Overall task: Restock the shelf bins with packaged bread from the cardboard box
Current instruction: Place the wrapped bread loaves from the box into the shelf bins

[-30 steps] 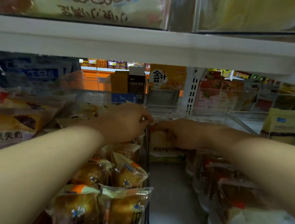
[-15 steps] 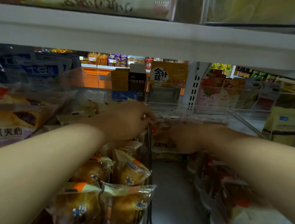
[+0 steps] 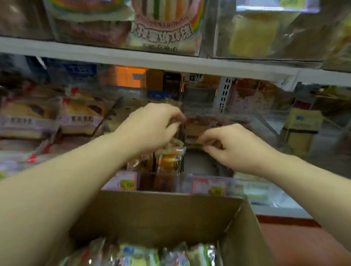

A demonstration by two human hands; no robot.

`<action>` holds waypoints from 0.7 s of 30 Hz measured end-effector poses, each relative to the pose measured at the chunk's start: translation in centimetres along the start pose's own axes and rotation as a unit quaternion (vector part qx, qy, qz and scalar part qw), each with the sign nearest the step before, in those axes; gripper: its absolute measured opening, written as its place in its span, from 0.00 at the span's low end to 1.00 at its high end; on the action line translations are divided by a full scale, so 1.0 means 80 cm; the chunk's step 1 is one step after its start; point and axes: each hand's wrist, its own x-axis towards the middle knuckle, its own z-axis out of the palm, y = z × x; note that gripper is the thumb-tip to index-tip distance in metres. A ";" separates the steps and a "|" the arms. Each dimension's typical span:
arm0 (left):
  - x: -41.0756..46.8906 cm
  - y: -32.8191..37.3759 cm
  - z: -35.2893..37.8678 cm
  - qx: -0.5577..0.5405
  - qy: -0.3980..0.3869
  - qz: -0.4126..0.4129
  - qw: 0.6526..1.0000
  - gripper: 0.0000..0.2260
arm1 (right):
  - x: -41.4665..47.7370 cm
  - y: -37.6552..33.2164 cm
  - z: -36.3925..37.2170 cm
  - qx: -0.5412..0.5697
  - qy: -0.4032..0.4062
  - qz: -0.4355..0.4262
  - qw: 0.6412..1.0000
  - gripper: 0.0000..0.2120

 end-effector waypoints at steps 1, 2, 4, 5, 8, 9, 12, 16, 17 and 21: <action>-0.028 0.006 -0.006 -0.006 0.014 0.010 1.000 0.12 | -0.021 -0.013 0.001 0.013 0.017 -0.004 1.000 0.12; -0.056 0.009 -0.010 -0.011 0.017 0.015 1.000 0.12 | -0.042 -0.025 0.005 0.028 0.032 -0.009 0.999 0.11; -0.112 0.011 -0.012 -0.023 0.008 0.014 1.000 0.11 | -0.080 -0.047 0.019 0.064 0.039 -0.013 0.997 0.09; -0.137 0.009 -0.011 -0.028 0.001 0.008 1.000 0.11 | -0.096 -0.058 0.029 0.076 0.030 -0.015 0.997 0.08; -0.202 -0.006 -0.006 -0.036 -0.049 -0.033 0.998 0.10 | -0.129 -0.085 0.065 0.063 -0.026 -0.019 0.997 0.08; -0.219 -0.013 -0.003 -0.037 -0.071 -0.050 0.996 0.10 | -0.134 -0.092 0.080 0.052 -0.055 -0.012 0.997 0.09; -0.257 -0.037 0.008 -0.020 -0.142 -0.097 0.985 0.12 | -0.142 -0.106 0.123 0.028 -0.163 0.018 0.986 0.12; -0.283 -0.070 0.025 -0.021 -0.193 -0.152 0.969 0.13 | -0.134 -0.103 0.180 0.002 -0.289 0.048 0.956 0.23; -0.285 -0.077 0.029 -0.025 -0.205 -0.157 0.966 0.13 | -0.130 -0.100 0.191 0.004 -0.303 0.059 0.951 0.27; -0.282 -0.093 0.040 -0.041 -0.254 -0.166 0.952 0.15 | -0.117 -0.086 0.227 0.063 -0.325 0.159 0.930 0.38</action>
